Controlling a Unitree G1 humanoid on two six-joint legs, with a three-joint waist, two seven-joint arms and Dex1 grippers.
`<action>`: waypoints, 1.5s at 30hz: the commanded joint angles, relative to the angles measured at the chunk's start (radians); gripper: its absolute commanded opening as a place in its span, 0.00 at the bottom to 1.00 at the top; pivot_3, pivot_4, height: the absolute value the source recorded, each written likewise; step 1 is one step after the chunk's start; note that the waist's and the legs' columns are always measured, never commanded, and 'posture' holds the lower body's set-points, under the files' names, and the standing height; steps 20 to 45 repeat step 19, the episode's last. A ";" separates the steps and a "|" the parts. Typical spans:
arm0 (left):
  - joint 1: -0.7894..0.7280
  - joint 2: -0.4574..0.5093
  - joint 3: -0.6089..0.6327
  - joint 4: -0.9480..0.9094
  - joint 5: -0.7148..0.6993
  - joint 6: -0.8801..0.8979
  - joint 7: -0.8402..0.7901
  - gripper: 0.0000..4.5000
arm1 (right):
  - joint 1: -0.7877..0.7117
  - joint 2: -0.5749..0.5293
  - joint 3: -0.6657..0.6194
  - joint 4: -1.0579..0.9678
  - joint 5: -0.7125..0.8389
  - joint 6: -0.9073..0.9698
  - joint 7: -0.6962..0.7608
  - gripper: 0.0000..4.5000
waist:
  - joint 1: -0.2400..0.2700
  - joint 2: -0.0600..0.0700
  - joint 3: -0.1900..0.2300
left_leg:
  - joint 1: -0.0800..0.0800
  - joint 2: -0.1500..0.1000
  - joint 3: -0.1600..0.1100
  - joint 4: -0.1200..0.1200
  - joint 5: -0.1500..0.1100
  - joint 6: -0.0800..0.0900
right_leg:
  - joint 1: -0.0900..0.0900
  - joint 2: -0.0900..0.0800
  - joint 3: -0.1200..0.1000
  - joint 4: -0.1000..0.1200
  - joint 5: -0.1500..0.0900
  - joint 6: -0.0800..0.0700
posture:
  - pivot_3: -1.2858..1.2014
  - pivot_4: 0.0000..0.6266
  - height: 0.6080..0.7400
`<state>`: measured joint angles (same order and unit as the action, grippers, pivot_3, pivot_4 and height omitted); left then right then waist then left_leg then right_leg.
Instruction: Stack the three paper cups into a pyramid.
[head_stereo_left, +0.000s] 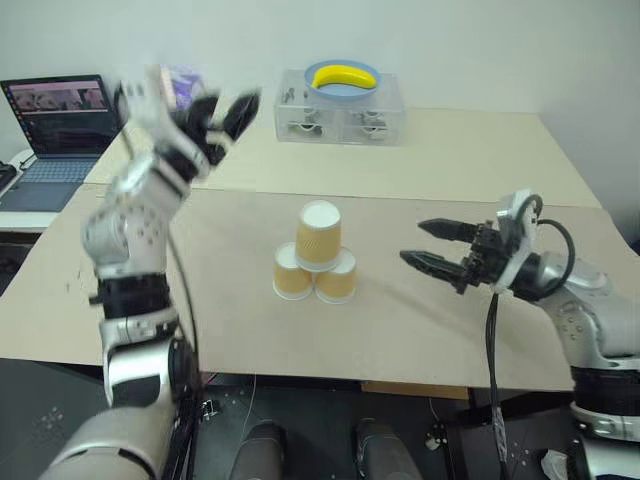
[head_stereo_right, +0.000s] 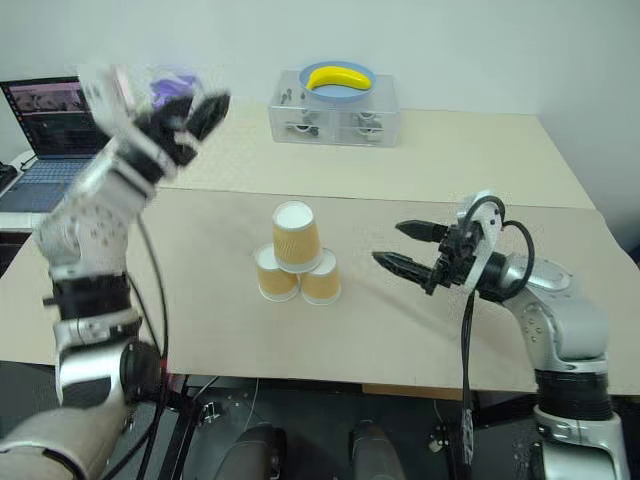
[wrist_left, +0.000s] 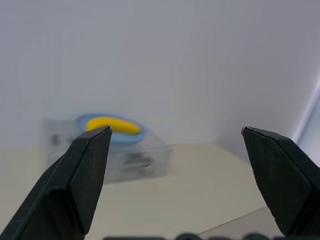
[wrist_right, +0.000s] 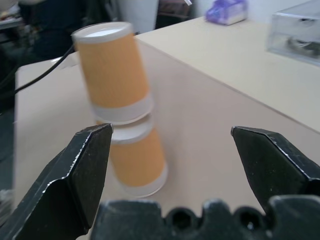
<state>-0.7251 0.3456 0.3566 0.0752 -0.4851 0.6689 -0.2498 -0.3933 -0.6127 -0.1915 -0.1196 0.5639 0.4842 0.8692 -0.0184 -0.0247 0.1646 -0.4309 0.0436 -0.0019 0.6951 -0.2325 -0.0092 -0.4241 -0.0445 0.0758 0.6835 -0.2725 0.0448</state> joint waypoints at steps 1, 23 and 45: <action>0.008 0.003 0.032 -0.097 0.026 0.020 0.118 0.99 | -0.012 0.015 -0.049 -0.012 -0.034 -0.083 -0.063 1.00 | 0.006 -0.002 0.001 | -0.001 0.000 0.000 0.001 0.000 0.000 | 0.000 0.000 0.000 0.000 0.000 0.000 | 0.52 0.24 0.65; 0.490 -0.061 0.018 -0.237 0.216 -0.236 0.258 0.99 | 0.251 0.473 -0.195 0.071 -0.313 -0.362 -0.827 1.00 | 0.019 -0.001 -0.004 | 0.002 -0.010 0.002 -0.002 0.001 -0.002 | 0.002 -0.013 -0.006 0.000 0.000 0.001 | 0.52 0.24 0.65; 0.490 -0.061 0.018 -0.237 0.216 -0.236 0.258 0.99 | 0.251 0.473 -0.195 0.071 -0.313 -0.362 -0.827 1.00 | 0.019 -0.001 -0.004 | 0.002 -0.010 0.002 -0.002 0.001 -0.002 | 0.002 -0.013 -0.006 0.000 0.000 0.001 | 0.52 0.24 0.65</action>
